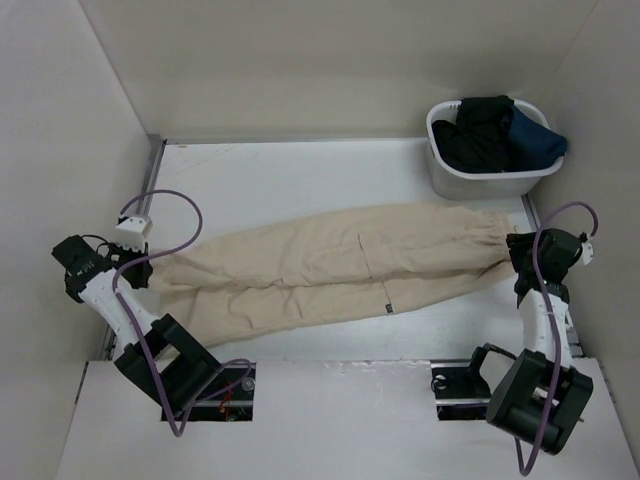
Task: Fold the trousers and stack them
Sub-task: Fold the trousers
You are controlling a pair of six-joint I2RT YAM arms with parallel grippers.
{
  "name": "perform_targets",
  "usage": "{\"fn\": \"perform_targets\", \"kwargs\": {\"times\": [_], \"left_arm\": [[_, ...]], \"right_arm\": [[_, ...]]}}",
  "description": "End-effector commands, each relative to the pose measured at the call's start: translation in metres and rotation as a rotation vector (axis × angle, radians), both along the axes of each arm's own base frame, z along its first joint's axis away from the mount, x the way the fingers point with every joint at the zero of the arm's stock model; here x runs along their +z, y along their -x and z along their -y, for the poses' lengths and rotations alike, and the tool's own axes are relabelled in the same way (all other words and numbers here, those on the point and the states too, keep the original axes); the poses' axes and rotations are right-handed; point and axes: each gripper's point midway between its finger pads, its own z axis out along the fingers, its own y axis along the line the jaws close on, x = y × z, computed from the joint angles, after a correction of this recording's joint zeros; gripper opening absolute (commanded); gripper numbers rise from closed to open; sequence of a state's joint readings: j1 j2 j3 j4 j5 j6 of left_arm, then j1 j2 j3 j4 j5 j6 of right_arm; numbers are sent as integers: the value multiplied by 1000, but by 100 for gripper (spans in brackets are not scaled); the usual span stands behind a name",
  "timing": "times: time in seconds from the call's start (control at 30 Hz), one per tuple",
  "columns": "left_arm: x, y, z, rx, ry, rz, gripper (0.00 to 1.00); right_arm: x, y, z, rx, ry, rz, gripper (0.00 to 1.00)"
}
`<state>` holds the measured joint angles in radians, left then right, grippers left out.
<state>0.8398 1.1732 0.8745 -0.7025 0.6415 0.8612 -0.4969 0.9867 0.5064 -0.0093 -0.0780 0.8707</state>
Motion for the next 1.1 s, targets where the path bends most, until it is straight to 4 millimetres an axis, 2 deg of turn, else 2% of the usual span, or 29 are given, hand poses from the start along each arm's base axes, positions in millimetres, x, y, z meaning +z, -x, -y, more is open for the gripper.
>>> {"fn": "perform_targets", "kwargs": {"times": [0.0, 0.1, 0.17, 0.27, 0.43, 0.53, 0.63, 0.73, 0.83, 0.9, 1.07], "left_arm": [[7, 12, 25, -114, 4, 0, 0], [3, 20, 34, -138, 10, -32, 0], [1, 23, 37, -153, 8, -46, 0], [0, 22, 42, -163, 19, -44, 0], [2, 13, 38, -145, 40, -30, 1], [3, 9, 33, -117, 49, -11, 1], [-3, 11, 31, -96, 70, -24, 1], [-6, 15, 27, -74, 89, -35, 1], [-6, 16, 21, -54, 90, -35, 1], [-7, 16, 18, -51, 93, -39, 1], [-8, 11, 13, -52, 93, -53, 1]], "right_arm": [[-5, 19, 5, -105, -40, -17, 49], [-6, 36, 8, -170, -29, -71, 50], [1, 35, 4, -166, -2, -73, 54], [9, 22, 6, -116, 34, -101, 60], [28, -22, 15, 34, 132, -183, 67], [20, -36, 22, 68, 165, -274, 68], [6, -52, 19, 133, 174, -344, 73], [-19, -47, 6, 167, 126, -461, 74], [-28, -42, -8, 183, 115, -492, 74], [-32, -39, -10, 172, 107, -501, 75], [-58, -42, -19, 196, 85, -562, 72]]}}
